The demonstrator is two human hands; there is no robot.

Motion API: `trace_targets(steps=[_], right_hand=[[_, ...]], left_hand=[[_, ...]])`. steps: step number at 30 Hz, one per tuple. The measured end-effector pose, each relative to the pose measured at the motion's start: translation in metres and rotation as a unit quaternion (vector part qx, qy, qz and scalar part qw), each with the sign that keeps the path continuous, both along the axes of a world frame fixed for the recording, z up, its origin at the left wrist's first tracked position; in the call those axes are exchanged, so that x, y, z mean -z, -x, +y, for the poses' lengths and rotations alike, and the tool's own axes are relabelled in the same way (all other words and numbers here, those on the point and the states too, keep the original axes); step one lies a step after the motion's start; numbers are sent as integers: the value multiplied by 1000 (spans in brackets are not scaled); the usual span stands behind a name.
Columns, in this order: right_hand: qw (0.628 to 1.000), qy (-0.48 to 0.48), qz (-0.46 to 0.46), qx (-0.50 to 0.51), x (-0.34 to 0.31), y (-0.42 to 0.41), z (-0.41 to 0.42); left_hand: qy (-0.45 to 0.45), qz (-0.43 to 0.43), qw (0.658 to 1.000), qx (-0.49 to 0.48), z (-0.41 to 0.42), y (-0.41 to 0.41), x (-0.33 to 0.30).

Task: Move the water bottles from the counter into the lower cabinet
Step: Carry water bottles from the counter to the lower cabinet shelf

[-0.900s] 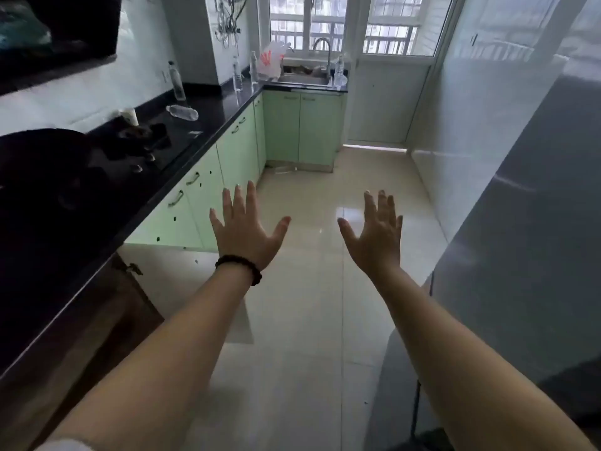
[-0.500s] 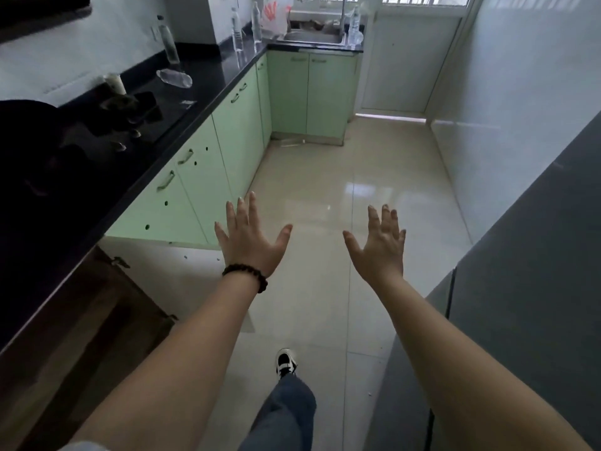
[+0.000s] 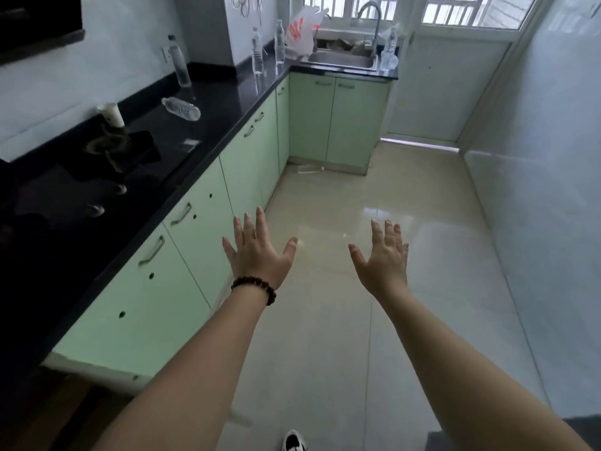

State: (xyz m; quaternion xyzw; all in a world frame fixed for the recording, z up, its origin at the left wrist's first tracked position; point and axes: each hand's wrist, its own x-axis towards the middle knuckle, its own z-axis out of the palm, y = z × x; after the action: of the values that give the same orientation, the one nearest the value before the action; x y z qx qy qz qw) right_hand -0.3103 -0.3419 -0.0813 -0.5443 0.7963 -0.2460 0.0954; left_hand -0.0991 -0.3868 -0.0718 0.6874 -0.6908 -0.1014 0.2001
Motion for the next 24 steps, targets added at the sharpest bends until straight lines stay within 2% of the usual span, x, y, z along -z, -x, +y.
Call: trace_targets(steps=[9,15,24], right_hand=[[1000,-8,-19,-22,9,32,-167],[997,-16,-16,-67,30,78,-318],[985,-4,27,-173,-7,143,-549]], left_hand=[[-21,-1,999,-30,-154,35,9],[-32,26,995,-89,-285,76,31],[-22,49,984,-168,-479,152,8]])
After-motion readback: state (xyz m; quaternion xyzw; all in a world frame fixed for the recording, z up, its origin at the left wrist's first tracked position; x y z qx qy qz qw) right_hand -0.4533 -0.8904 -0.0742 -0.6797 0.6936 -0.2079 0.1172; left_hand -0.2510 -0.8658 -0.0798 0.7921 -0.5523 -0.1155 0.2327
